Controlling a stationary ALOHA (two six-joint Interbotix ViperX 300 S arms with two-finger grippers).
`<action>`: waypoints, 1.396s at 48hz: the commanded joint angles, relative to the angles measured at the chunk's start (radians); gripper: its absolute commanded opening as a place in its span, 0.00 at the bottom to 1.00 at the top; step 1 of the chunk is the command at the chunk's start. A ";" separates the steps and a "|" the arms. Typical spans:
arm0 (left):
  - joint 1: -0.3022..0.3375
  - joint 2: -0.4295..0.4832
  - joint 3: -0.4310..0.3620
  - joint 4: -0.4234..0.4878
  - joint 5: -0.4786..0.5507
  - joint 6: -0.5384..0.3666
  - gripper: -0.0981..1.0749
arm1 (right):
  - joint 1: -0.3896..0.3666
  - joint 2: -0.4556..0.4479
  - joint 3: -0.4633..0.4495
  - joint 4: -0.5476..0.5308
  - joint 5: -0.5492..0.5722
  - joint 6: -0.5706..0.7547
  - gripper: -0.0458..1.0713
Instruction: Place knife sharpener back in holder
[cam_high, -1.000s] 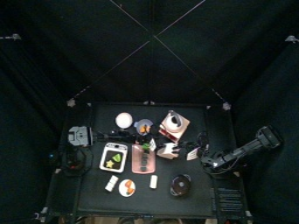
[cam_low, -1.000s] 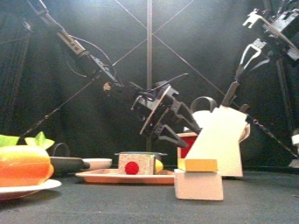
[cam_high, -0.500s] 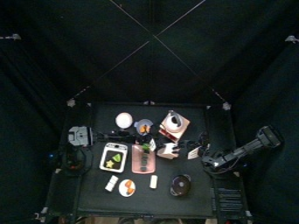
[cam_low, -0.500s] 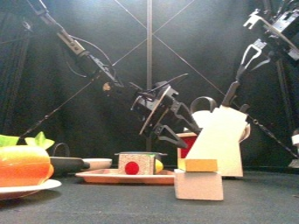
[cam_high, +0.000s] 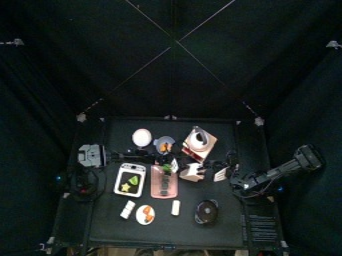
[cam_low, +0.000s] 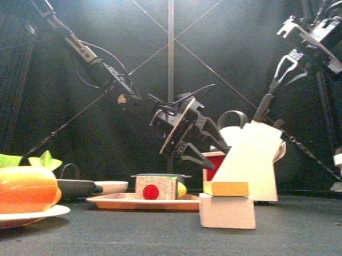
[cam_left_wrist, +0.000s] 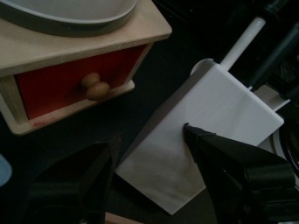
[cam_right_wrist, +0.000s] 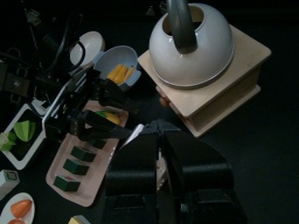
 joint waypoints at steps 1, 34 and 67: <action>0.002 -0.038 -0.012 0.002 -0.005 0.002 0.88 | -0.008 0.006 -0.006 0.002 -0.020 0.002 0.33; 0.002 -0.057 -0.008 0.002 -0.005 0.005 0.88 | -0.055 0.038 -0.003 0.031 -0.178 -0.011 0.33; -0.002 -0.123 0.061 -0.020 -0.008 0.086 0.88 | -0.132 0.025 0.028 0.000 -0.230 -0.011 0.33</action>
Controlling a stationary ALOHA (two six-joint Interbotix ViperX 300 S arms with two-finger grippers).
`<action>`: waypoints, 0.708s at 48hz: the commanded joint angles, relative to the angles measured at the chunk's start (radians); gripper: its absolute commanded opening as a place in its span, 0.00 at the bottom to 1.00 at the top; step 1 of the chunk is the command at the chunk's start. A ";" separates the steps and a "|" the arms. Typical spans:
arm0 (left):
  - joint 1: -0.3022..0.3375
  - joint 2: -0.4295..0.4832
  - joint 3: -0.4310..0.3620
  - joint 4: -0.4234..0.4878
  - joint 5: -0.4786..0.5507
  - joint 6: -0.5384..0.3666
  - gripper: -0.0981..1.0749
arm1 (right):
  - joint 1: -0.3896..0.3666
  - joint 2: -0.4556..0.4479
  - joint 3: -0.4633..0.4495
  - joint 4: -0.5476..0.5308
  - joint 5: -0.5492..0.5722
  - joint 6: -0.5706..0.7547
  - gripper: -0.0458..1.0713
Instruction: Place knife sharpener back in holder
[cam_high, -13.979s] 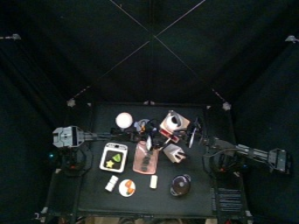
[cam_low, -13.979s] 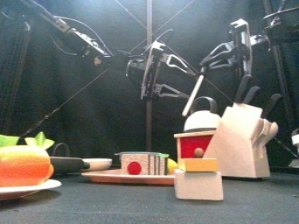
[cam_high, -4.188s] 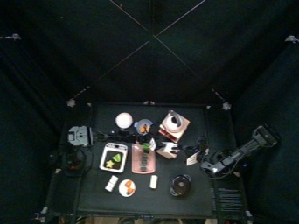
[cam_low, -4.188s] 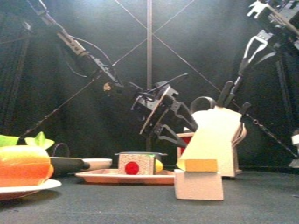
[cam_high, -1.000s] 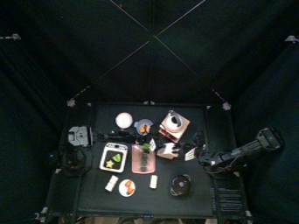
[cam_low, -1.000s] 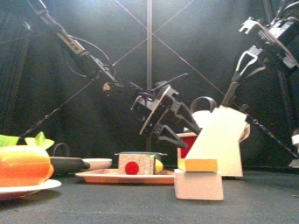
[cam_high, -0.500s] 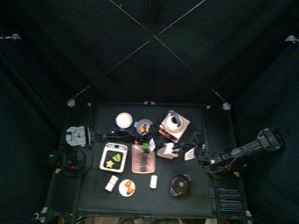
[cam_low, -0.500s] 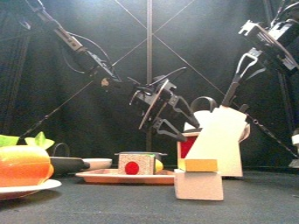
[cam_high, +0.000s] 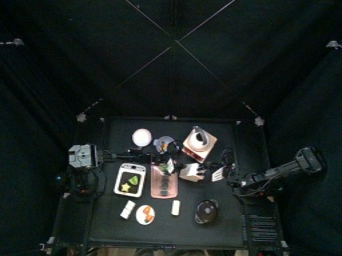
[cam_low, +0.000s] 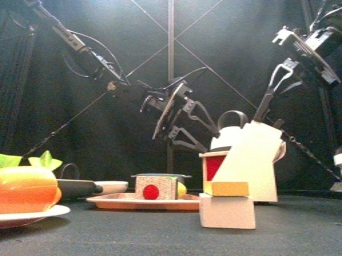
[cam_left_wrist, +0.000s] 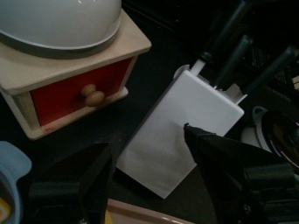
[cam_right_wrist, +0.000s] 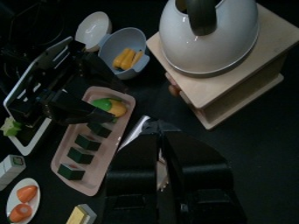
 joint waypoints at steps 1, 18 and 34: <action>0.000 -0.012 -0.017 -0.006 -0.008 0.002 0.88 | -0.032 0.011 -0.005 -0.003 -0.048 0.002 0.33; -0.002 -0.017 -0.011 -0.005 -0.008 0.002 0.88 | -0.055 0.026 0.003 0.015 -0.103 0.006 0.33; -0.008 -0.072 0.043 0.014 -0.012 0.020 0.88 | -0.026 -0.051 0.006 0.020 0.003 -0.006 0.33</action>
